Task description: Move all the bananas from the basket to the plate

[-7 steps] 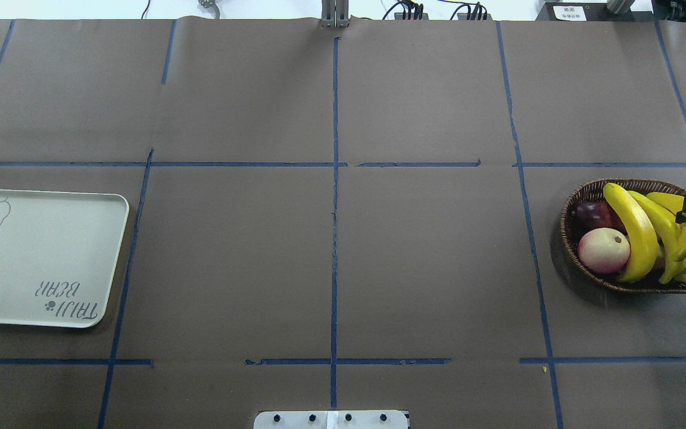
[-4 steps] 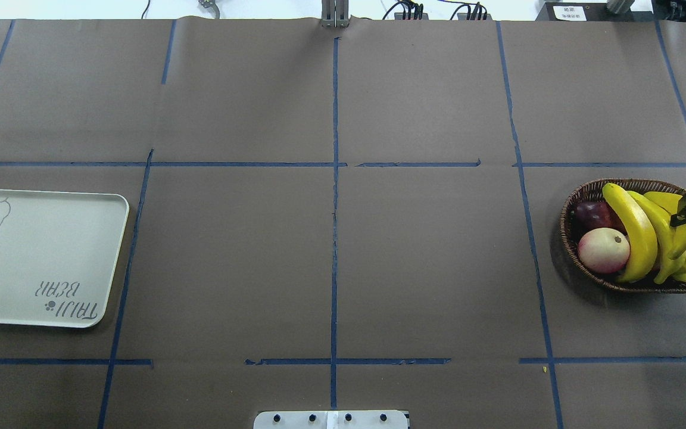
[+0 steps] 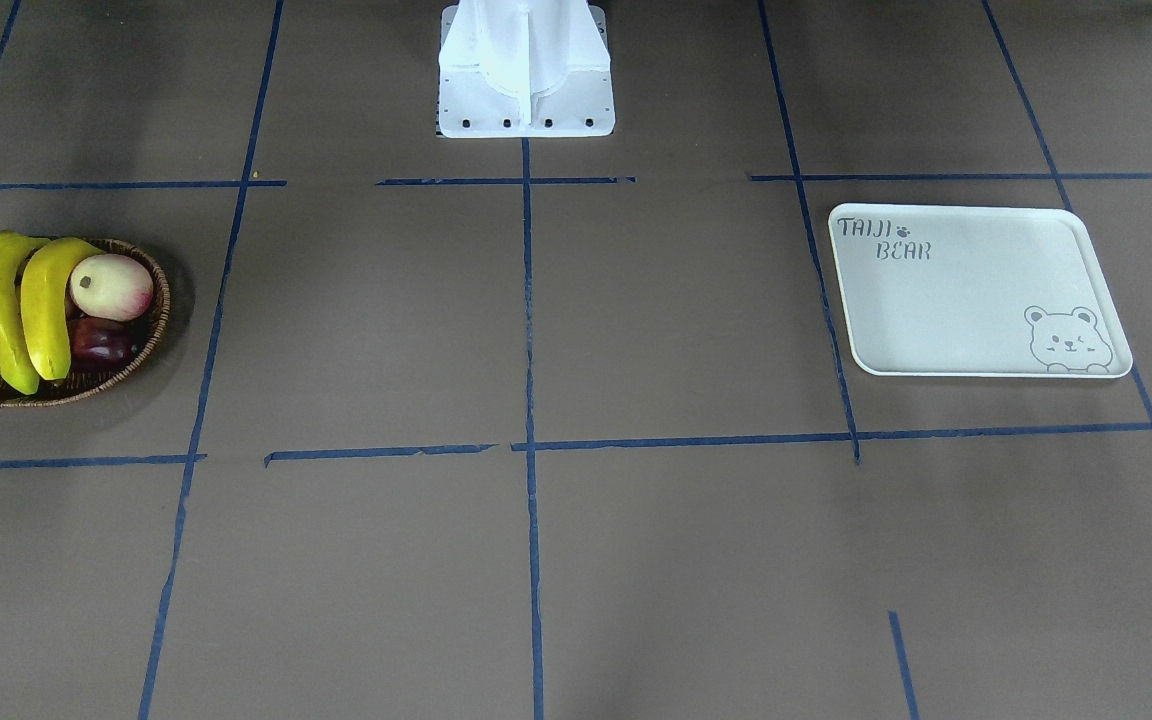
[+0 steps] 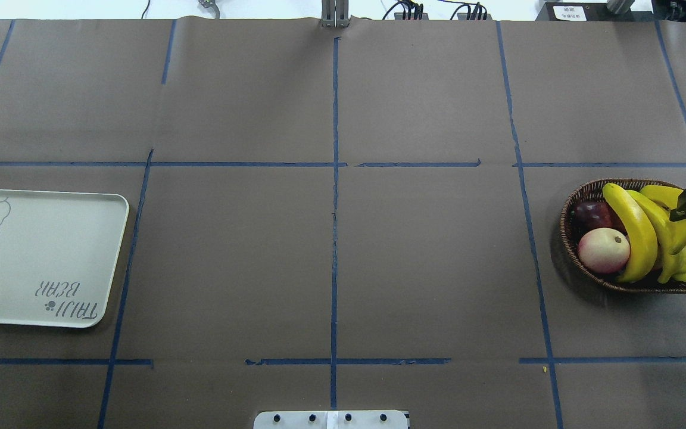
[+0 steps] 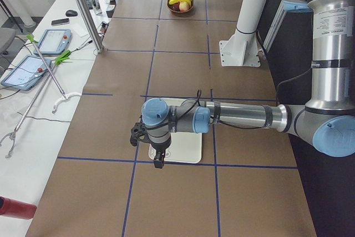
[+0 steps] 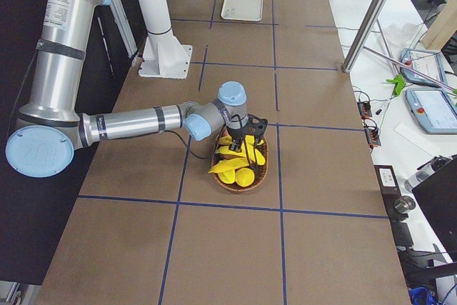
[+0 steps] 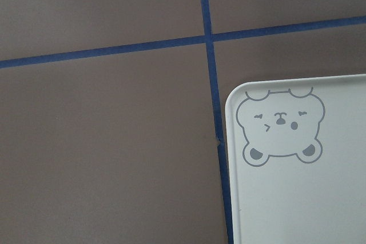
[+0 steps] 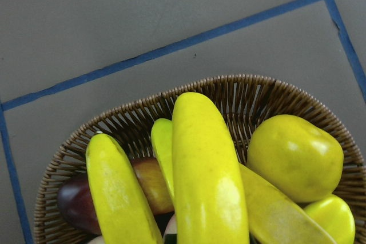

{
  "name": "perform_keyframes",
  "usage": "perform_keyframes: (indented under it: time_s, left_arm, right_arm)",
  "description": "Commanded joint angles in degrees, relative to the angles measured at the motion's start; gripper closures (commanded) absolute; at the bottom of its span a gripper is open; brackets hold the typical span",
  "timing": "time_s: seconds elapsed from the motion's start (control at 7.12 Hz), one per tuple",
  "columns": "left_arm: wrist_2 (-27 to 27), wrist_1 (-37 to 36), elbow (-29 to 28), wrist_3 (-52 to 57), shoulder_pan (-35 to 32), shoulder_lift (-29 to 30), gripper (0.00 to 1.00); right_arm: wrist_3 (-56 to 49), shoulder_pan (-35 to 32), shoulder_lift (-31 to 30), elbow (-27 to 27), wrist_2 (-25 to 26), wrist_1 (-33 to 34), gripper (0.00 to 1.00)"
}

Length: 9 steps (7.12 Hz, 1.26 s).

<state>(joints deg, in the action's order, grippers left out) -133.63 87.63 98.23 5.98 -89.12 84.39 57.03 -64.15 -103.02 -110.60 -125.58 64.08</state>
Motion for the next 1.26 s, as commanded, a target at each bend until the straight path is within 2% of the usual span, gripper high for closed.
perform_keyframes:
  time_s: [0.0, 0.28, 0.42, 0.7, 0.84, 0.98, 1.12]
  left_arm:
    - [0.0, 0.0, 0.4, 0.0, 0.6, -0.1, 0.0]
    - [0.0, 1.0, 1.0, -0.9, 2.5, 1.2, 0.0]
    - [0.2, 2.6, 3.4, -0.8, 2.5, 3.3, 0.0]
    - [-0.4, 3.8, 3.6, -0.9, 3.2, 5.7, 0.0]
    - [-2.8, 4.2, 3.8, -4.8, 3.9, 5.8, 0.0]
    - [-7.5, 7.4, 3.9, -14.4, 5.0, 5.9, 0.0]
    - [-7.4, 15.3, 3.7, -24.6, 6.9, 5.7, 0.0]
  right_arm:
    - [-10.1, -3.8, 0.3, -1.3, -0.2, 0.2, 1.0]
    - [-10.1, -4.1, 3.1, -1.4, -1.0, 0.0, 1.0]
    - [-9.8, -3.9, 4.9, -1.5, -0.9, -0.1, 1.0]
    - [-9.2, 1.6, 11.2, -1.0, -1.0, 0.1, 1.0]
    - [-7.1, 2.9, 12.5, -0.8, -1.3, 0.1, 1.0]
    - [-2.2, 4.1, 15.4, -1.1, -1.7, 0.0, 1.0]
    - [3.9, 7.9, 16.9, -1.0, -0.7, -3.6, 1.0]
